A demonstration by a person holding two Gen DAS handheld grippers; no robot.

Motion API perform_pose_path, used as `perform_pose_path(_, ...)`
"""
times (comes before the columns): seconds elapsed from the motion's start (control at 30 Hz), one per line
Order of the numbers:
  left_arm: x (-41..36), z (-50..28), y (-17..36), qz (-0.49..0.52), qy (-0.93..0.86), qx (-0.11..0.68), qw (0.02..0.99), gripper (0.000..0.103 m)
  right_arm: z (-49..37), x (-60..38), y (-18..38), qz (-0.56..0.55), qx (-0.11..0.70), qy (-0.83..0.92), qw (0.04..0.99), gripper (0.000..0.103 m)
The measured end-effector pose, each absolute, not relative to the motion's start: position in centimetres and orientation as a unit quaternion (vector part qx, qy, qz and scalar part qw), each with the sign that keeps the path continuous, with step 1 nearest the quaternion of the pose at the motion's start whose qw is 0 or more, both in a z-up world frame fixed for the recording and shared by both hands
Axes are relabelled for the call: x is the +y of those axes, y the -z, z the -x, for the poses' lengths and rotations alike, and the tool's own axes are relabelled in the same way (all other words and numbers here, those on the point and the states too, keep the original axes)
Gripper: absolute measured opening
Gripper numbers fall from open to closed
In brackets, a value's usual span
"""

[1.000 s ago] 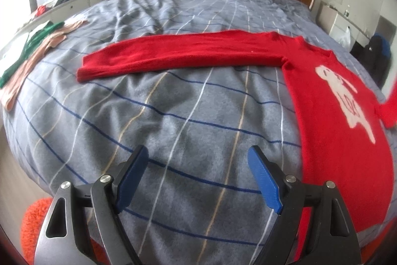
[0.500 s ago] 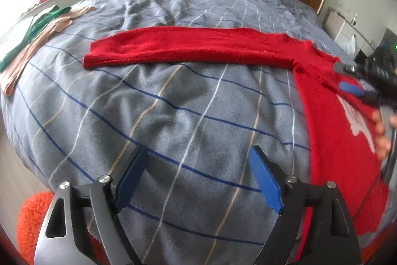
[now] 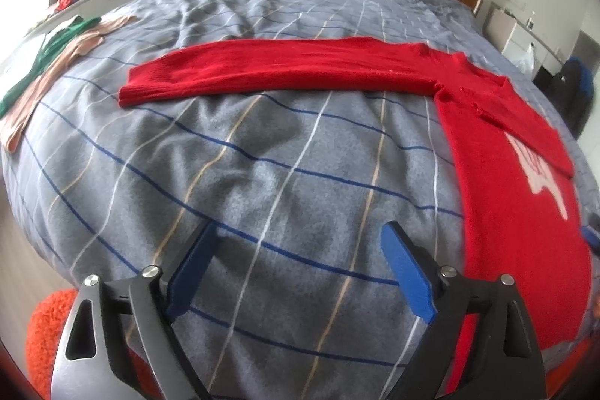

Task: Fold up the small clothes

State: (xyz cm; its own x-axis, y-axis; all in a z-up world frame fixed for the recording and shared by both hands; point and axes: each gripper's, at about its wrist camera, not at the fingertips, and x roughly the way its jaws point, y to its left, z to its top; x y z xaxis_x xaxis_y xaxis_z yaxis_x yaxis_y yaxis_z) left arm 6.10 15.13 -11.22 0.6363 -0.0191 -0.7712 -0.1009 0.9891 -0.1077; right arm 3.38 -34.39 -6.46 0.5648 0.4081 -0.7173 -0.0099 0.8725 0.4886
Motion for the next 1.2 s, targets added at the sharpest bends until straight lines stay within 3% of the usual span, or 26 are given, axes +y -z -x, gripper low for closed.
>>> perform_pose_path(0.17,14.1,-6.3,11.6,0.049,-0.033,0.427,0.902,0.096,3.3,-37.8,4.1,-0.212,0.402,-0.051,0.889,0.079)
perform_pose_path(0.3,13.1,-6.2,11.9,0.016,-0.041,0.427,0.903,0.098,6.6,-37.3,4.1,-0.192,0.379,-0.036,0.905,0.087)
perform_pose_path(0.4,12.9,-5.9,12.0,0.006,-0.043,0.429,0.902,0.1,6.4,-36.7,5.5,-0.16,0.406,-0.017,0.9,0.086)
perform_pose_path(0.57,13.3,-6.3,12.7,0.016,-0.043,0.442,0.896,0.103,6.4,-35.4,3.4,-0.106,0.363,0.001,0.926,0.087)
perform_pose_path(0.7,13.4,-6.3,12.9,0.019,-0.043,0.439,0.897,0.103,6.1,-35.3,4.2,-0.068,0.377,0.034,0.923,0.087)
perform_pose_path(1.2,13.7,-6.0,13.2,0.028,-0.033,0.442,0.896,0.103,6.9,-36.3,4.1,-0.07,0.372,0.073,0.923,0.087)
